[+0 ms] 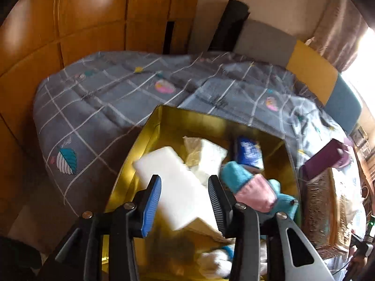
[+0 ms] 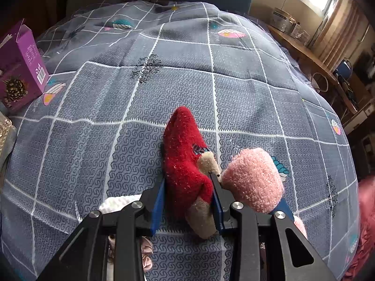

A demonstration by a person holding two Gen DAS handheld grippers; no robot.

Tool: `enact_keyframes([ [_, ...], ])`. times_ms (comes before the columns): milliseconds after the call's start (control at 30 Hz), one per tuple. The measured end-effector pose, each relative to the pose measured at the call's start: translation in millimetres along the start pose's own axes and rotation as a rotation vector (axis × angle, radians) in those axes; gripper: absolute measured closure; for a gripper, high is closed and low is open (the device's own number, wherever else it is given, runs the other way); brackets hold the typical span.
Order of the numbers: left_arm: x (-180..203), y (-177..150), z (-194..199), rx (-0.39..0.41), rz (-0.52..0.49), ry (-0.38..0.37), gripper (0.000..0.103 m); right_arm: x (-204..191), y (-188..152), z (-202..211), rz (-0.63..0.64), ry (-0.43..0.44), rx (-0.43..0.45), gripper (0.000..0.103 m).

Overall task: Organize soft objects
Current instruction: 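Carry the white sponge into the gold tray and open the left tool, then carry the red sock into the gold tray and open the right tool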

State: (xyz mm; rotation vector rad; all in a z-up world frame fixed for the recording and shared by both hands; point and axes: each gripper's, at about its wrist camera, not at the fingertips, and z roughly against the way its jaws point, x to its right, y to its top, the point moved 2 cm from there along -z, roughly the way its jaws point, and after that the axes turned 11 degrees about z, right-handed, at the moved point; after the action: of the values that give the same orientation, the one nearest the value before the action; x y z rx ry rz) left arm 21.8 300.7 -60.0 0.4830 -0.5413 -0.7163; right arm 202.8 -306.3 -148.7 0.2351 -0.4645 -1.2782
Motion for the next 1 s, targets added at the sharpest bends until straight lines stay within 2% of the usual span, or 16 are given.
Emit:
enact_keyframes([
  [100,21,-13,5,-0.033,-0.059,-0.095,0.061,2,1,-1,-0.011,0.007,-0.001,0.068],
  [167,36,-23,8,-0.04,-0.113,-0.128,0.061,4,2,-1,-0.024,0.017,-0.001,0.07],
  [400,73,-50,8,-0.092,-0.233,-0.199,0.061,19,6,0,-0.131,0.097,-0.018,0.076],
  [567,86,-64,18,-0.094,-0.282,-0.233,0.061,20,18,3,-0.159,0.102,-0.04,0.079],
  [800,96,-71,29,-0.08,-0.329,-0.262,0.061,2,56,30,-0.091,0.102,0.0,0.079],
  [1000,97,-72,31,-0.082,-0.335,-0.273,0.061,-32,109,66,-0.025,0.141,0.098,0.079],
])
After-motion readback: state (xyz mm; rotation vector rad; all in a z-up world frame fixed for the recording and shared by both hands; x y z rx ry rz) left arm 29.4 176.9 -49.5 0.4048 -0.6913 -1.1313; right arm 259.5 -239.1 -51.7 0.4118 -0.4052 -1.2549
